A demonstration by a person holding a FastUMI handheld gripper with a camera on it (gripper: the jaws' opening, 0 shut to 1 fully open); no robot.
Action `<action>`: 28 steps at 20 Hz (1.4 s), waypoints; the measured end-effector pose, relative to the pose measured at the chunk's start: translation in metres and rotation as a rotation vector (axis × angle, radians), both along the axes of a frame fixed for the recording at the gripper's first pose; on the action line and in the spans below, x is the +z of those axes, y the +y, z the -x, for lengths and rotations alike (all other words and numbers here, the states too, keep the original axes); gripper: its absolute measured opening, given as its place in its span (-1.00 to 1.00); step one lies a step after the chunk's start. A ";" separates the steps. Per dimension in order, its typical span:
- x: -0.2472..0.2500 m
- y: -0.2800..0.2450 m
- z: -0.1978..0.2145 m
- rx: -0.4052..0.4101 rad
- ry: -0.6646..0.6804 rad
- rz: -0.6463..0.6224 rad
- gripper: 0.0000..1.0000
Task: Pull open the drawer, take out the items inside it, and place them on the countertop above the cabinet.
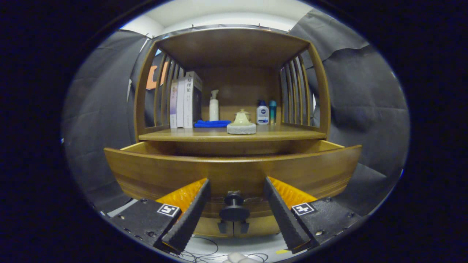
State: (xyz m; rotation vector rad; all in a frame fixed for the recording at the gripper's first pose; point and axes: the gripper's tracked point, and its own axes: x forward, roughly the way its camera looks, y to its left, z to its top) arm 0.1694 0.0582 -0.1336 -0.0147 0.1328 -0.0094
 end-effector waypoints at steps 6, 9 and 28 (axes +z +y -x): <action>0.002 0.004 -0.032 -0.006 -0.026 -0.008 0.94; 0.003 0.005 -0.049 -0.005 -0.022 -0.013 0.94; 0.004 0.004 -0.101 0.011 0.002 -0.058 0.95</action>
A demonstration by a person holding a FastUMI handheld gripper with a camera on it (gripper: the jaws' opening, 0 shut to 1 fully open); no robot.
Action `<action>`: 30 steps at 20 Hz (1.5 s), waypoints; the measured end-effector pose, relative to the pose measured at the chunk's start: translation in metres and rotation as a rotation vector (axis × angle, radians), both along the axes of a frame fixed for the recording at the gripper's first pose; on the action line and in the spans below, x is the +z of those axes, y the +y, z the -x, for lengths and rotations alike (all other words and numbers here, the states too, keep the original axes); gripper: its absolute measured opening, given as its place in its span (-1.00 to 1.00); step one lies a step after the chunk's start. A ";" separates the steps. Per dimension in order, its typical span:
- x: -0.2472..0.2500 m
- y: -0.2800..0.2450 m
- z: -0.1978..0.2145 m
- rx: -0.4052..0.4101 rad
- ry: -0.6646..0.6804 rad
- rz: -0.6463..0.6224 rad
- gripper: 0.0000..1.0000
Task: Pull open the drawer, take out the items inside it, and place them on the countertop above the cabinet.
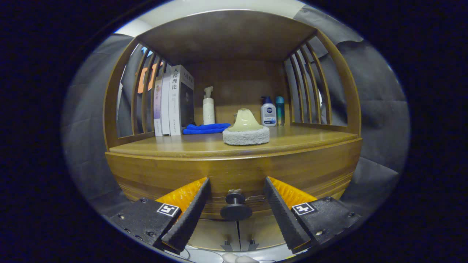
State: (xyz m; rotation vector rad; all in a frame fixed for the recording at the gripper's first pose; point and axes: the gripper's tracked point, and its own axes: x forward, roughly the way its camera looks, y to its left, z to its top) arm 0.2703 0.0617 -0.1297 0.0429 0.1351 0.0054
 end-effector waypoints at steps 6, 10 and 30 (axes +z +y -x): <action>0.008 -0.005 0.010 0.015 0.103 0.034 0.96; 0.038 -0.018 0.066 0.029 0.068 0.063 0.96; 0.138 -0.051 0.313 -0.002 -0.186 0.063 0.95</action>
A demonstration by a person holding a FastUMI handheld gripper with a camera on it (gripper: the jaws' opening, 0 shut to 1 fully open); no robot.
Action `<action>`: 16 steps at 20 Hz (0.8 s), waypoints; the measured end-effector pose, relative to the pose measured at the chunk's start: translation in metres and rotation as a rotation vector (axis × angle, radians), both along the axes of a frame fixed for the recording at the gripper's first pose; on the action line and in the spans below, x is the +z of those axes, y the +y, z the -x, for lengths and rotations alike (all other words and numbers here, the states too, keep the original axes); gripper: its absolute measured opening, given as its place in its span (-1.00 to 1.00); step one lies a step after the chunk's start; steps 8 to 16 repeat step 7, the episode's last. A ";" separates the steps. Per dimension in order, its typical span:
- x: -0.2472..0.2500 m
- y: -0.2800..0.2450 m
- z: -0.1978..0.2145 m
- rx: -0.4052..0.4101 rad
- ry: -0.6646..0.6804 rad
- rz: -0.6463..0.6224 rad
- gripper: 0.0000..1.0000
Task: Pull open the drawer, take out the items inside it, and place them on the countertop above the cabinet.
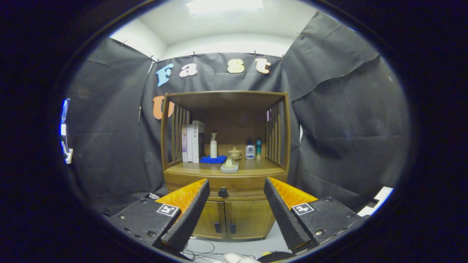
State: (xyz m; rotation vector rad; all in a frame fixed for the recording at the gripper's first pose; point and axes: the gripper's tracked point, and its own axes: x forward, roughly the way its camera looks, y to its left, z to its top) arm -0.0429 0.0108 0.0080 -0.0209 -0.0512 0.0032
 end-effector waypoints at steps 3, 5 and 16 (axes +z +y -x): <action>-0.004 -0.004 0.001 -0.006 0.011 -0.028 0.95; -0.005 -0.010 -0.002 -0.017 0.011 -0.037 0.95; -0.006 -0.012 -0.003 -0.019 0.014 -0.040 0.95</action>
